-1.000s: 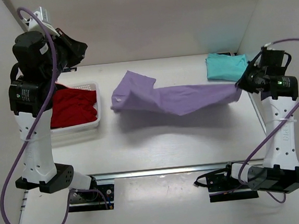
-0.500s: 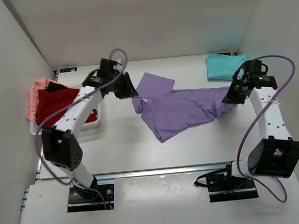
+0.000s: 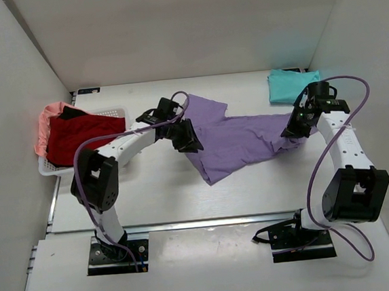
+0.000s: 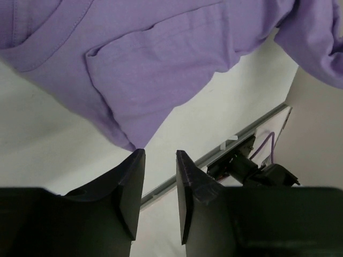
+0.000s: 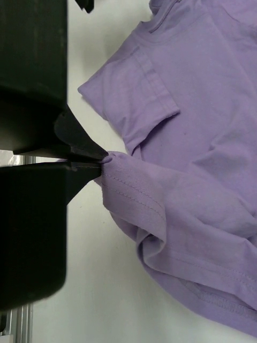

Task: Fold and stack the t-shirts
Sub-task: Flatten out the tshirt

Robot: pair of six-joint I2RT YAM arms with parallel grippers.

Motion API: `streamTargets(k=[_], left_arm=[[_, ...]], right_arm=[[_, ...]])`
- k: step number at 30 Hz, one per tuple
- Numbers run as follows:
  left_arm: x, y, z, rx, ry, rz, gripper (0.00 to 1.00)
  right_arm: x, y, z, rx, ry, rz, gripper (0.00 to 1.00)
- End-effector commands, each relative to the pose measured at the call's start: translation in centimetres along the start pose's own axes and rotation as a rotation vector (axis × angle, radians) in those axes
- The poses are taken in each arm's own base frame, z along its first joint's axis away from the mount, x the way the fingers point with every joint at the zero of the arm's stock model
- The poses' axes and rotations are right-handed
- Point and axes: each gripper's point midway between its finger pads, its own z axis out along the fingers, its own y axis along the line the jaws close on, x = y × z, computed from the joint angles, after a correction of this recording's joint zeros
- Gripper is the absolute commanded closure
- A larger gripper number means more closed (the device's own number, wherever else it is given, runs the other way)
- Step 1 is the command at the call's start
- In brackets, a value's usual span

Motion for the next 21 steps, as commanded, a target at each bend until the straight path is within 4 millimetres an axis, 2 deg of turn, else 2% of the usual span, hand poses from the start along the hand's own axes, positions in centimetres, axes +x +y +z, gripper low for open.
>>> streamTargets(k=[1, 2, 6, 14, 15, 16, 21], left_arm=[[-0.6, -1.1, 1.1, -0.009, -0.016, -0.012, 0.59], [-1.1, -0.9, 1.6, -0.036, -0.027, 0.003, 0.58], [-0.3, 0.7, 3.2, -0.103, 0.007, -0.017, 0.55], [1.3, 2.5, 4.8, -0.168, 0.055, -0.065, 0.5], [1.0, 2.9, 4.8, -0.179, 0.048, -0.071, 0.49], [1.6, 2.9, 5.2, -0.189, 0.065, -0.068, 0.49], [1.8, 3.6, 6.1, -0.228, 0.071, -0.071, 0.5]], right_arm=[[-0.9, 0.5, 0.5, -0.019, -0.021, -0.019, 1.0], [-0.5, 0.7, 0.6, -0.026, -0.013, -0.028, 1.0], [-0.6, 0.8, 0.7, -0.031, -0.011, -0.025, 1.0], [-0.4, 1.0, 0.8, -0.038, 0.003, -0.025, 1.0], [-0.5, 0.7, 0.8, -0.036, 0.004, -0.024, 1.0], [-0.5, 0.7, 0.8, -0.037, 0.002, -0.023, 1.0], [-0.5, 1.1, 0.7, -0.045, 0.002, -0.022, 1.0]])
